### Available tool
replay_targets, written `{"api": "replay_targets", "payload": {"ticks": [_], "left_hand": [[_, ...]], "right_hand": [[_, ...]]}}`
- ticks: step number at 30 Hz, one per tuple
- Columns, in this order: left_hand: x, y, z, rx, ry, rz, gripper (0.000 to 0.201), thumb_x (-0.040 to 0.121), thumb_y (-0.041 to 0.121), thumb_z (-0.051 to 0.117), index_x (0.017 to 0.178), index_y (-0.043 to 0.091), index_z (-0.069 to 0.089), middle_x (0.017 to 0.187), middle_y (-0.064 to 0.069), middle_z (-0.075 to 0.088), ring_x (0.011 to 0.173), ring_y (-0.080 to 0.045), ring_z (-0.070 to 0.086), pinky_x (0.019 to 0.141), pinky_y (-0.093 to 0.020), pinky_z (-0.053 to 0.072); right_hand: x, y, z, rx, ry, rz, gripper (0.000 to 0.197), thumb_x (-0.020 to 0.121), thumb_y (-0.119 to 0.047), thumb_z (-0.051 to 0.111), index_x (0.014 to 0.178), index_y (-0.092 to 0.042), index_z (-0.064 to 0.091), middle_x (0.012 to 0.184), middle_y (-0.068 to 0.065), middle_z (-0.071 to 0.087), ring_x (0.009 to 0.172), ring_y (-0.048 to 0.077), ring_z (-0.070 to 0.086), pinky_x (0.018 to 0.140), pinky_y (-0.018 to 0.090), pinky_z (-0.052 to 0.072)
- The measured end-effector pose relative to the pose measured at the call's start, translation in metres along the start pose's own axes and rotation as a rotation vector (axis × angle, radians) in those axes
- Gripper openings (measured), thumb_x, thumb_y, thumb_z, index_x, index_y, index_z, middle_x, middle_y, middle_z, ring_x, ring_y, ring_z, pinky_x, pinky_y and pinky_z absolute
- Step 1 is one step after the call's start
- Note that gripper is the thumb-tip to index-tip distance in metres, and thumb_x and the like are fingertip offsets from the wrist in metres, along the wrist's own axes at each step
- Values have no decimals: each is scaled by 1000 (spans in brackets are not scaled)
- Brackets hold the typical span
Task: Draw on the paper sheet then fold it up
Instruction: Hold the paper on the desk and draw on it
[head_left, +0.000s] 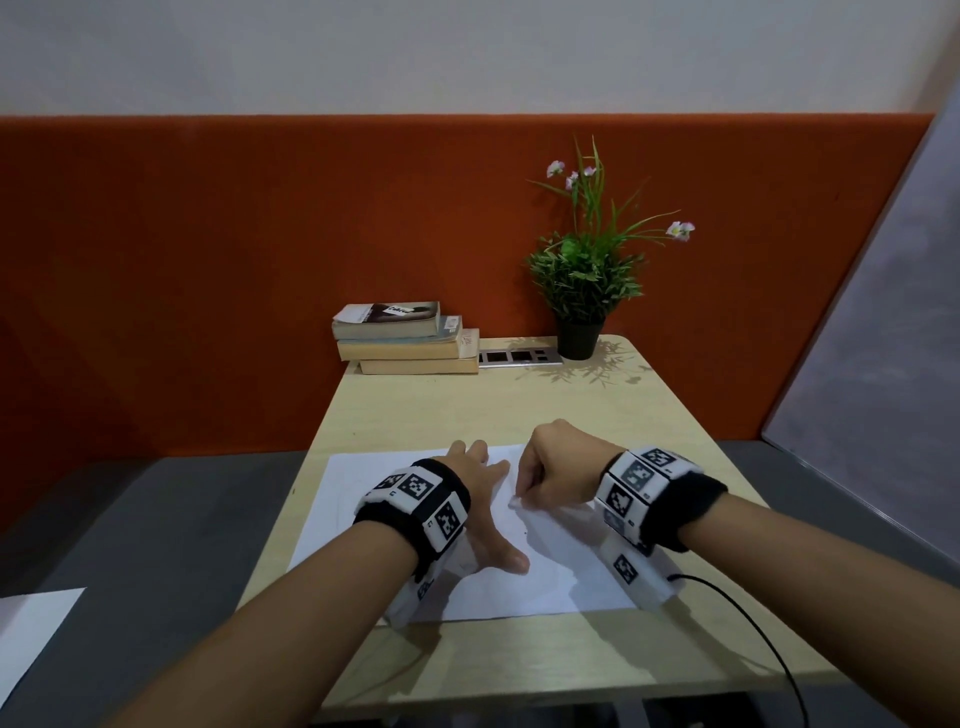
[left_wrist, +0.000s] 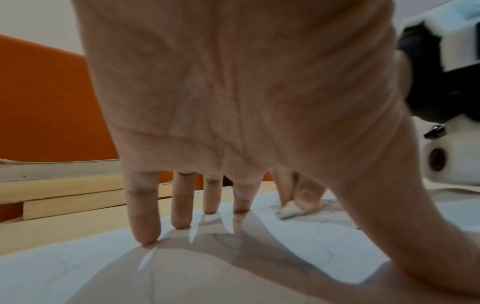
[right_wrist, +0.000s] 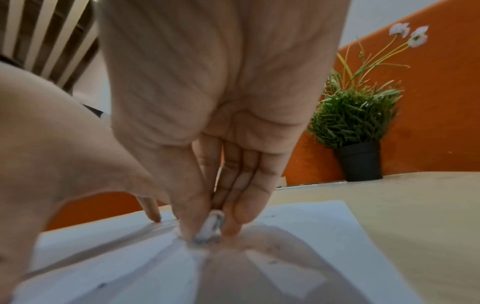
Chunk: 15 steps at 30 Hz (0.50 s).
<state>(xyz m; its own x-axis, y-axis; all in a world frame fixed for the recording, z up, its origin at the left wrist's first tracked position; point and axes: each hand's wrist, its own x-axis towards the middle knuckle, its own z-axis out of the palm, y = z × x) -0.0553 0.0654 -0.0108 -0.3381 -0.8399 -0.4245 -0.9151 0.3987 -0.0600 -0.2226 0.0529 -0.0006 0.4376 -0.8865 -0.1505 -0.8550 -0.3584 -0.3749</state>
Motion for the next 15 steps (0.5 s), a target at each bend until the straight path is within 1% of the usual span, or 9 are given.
{"api": "replay_targets", "payload": {"ticks": [2,4,6,7,9,11,13,15], "left_hand": [[0,1,-1,10,7,7,117,62,84,72,154,28,26,146,-7,32,136,-29,28,98,-48,43],[0,2,-2,20,20,2,116,61,85,72,153,29,28,144,-6,34,134,-28,31,94,-46,43],[0,2,-1,12,23,0,114,61,84,72,151,28,31,145,-5,34,134,-29,31,94,-46,42],[0,2,-1,1,23,4,111,62,83,72,149,26,34,146,-6,34,134,-30,31,93,-46,42],[-1,2,0,-27,30,13,107,61,82,73,143,22,39,144,-5,34,132,-30,32,87,-44,42],[0,2,1,-40,36,17,104,60,82,74,138,21,41,140,-4,36,127,-29,38,82,-41,41],[2,1,1,-51,22,22,104,56,84,74,132,20,42,137,-3,39,123,-29,45,85,-41,46],[3,0,1,-57,15,24,113,44,90,68,129,21,43,138,-2,40,120,-27,50,90,-45,50]], "right_hand": [[8,-2,1,-1,63,21,9,81,-13,78,87,-16,84,83,-5,77,79,13,72,72,26,60],[10,-3,4,-19,75,22,10,80,-11,77,88,-14,83,82,-4,75,80,16,72,73,28,61],[0,-2,5,-9,25,20,8,81,-13,78,87,-16,83,78,-8,73,81,14,73,77,29,63],[-7,0,5,2,-15,14,8,82,-15,79,87,-18,83,77,-10,73,81,12,73,78,28,63],[-19,2,3,9,-99,-12,8,82,-19,81,89,-22,84,80,-13,77,82,5,72,78,24,61],[-23,2,1,24,-135,-34,9,80,-24,83,90,-24,84,83,-13,79,81,2,72,78,23,61],[-17,4,-2,14,-116,-34,9,80,-25,84,89,-23,85,80,-13,78,81,3,72,77,22,60],[-4,7,-6,-23,-36,-14,8,80,-22,82,88,-20,84,78,-12,75,81,8,71,75,23,60]]}}
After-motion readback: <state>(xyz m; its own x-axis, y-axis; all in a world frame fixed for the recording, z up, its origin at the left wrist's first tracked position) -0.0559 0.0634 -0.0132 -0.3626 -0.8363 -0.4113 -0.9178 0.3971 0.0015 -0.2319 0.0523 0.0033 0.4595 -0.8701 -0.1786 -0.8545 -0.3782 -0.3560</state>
